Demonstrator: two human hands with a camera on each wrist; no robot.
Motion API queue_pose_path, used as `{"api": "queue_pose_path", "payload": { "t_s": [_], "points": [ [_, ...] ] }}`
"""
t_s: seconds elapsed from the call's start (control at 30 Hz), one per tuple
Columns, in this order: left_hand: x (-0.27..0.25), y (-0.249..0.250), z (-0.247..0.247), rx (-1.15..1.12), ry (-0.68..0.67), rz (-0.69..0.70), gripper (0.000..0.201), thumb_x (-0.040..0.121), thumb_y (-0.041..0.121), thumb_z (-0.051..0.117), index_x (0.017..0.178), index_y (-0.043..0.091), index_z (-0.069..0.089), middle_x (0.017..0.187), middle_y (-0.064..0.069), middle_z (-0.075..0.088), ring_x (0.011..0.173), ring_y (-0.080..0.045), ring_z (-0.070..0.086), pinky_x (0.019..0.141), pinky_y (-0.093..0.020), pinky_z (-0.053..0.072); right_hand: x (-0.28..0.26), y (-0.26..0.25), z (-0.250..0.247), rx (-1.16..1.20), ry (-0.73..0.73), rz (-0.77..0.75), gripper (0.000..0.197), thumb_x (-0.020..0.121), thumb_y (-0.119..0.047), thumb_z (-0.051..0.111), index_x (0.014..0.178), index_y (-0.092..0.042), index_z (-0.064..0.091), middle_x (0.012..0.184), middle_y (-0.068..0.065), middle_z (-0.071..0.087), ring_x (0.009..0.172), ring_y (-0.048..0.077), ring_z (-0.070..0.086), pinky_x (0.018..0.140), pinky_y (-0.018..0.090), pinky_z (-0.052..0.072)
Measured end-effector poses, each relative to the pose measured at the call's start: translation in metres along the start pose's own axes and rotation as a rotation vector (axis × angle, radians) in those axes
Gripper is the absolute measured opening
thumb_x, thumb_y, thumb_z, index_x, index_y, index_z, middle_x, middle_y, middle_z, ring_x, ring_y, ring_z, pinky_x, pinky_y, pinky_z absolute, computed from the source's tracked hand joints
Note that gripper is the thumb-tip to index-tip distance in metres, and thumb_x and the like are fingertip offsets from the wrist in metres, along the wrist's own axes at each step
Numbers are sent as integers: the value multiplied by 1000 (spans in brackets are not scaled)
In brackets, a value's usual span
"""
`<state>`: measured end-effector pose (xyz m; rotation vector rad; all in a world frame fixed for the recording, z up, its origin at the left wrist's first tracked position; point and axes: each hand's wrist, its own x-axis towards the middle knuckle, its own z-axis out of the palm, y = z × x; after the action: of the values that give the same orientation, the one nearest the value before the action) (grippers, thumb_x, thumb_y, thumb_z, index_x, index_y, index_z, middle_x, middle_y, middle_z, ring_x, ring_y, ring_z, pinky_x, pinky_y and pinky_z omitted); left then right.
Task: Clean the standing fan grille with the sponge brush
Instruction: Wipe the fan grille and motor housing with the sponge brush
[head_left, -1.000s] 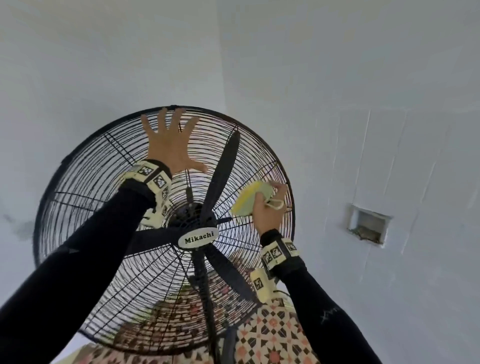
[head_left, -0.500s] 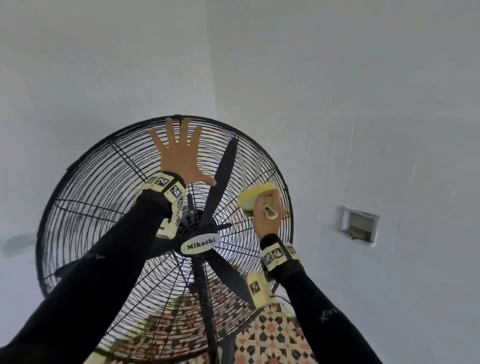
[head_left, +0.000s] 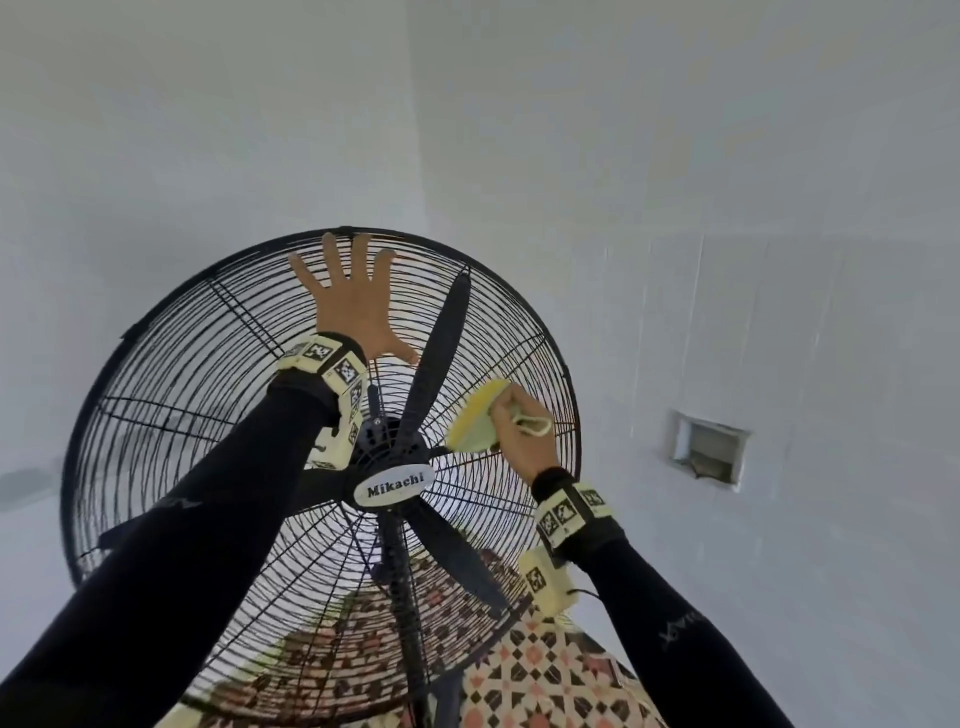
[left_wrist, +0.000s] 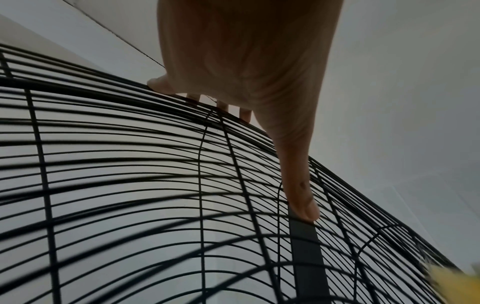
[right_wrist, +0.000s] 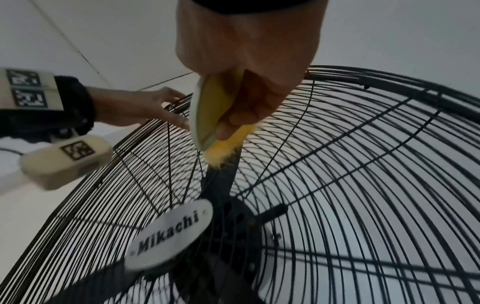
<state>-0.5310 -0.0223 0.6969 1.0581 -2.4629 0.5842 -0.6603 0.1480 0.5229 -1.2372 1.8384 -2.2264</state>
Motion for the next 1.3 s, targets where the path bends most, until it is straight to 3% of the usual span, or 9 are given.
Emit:
{"api": "queue_pose_path", "payload": {
  "t_s": [0.1, 0.17, 0.33, 0.5, 0.73, 0.93, 1.1, 1.23, 1.3],
  "points": [
    [-2, 2, -2, 3, -1, 4, 159, 47, 93, 72, 164, 18, -6, 172, -14, -12, 154, -51, -13, 109, -83, -4, 15, -2, -12, 84, 297, 38, 5, 102, -16, 54, 99, -14, 57, 94, -7, 65, 83, 9, 65, 66, 28, 59],
    [-3, 4, -3, 0, -5, 6, 160, 48, 92, 73, 164, 17, -6, 172, -15, -11, 154, -51, -13, 109, -83, -4, 15, 1, -11, 68, 359, 30, 6, 102, -18, 53, 97, -15, 54, 89, -7, 63, 80, 9, 63, 67, 29, 57],
    [-4, 2, -5, -2, -12, -9, 158, 50, 91, 74, 164, 18, -6, 172, -14, -11, 154, -50, -13, 110, -83, -4, -32, 18, 17, -152, -235, -166, 4, 91, -10, 58, 88, -11, 58, 77, -1, 68, 60, 16, 63, 54, 28, 57],
    [-7, 8, -9, 9, -14, -4, 157, 51, 90, 75, 165, 18, -5, 172, -15, -11, 154, -52, -13, 111, -84, -4, -31, 3, 26, -1, 360, -34, 4, 97, -7, 55, 99, -10, 57, 77, -7, 66, 63, -1, 63, 52, 22, 53],
    [-11, 3, -11, -3, -30, -5, 156, 52, 88, 77, 164, 18, -6, 172, -15, -12, 154, -51, -14, 112, -83, -2, -79, 7, 69, -160, -111, -224, 10, 94, -3, 60, 93, -13, 55, 67, -8, 62, 47, 6, 55, 42, 12, 42],
    [-11, -1, -12, -26, -31, -1, 156, 52, 86, 78, 165, 19, -5, 173, -14, -10, 155, -50, -14, 112, -83, -3, -44, 11, 40, -110, 372, -56, 12, 97, -7, 54, 96, -19, 53, 69, -9, 62, 55, 4, 61, 46, 29, 52],
    [-9, -2, -9, -37, -18, 4, 156, 51, 85, 80, 165, 19, -4, 173, -13, -9, 155, -50, -13, 112, -83, -4, -71, 14, 48, -142, -148, -238, 5, 92, -23, 53, 92, -19, 56, 70, 0, 65, 52, 17, 60, 45, 33, 53],
    [-8, -4, -6, -59, 0, 8, 156, 49, 84, 82, 164, 19, 0, 173, -13, -7, 155, -49, -11, 112, -83, -5, -44, 12, 37, -83, 373, -52, 6, 98, -6, 55, 98, -12, 55, 75, -8, 62, 61, 16, 66, 49, 32, 56],
    [-9, -3, -5, -60, 6, 10, 156, 49, 84, 82, 165, 19, 1, 173, -13, -6, 155, -49, -11, 111, -82, -6, -46, 10, 38, -88, 265, -174, 3, 97, -7, 55, 97, -9, 55, 71, -5, 62, 55, 7, 60, 45, 25, 52]
  ]
}}
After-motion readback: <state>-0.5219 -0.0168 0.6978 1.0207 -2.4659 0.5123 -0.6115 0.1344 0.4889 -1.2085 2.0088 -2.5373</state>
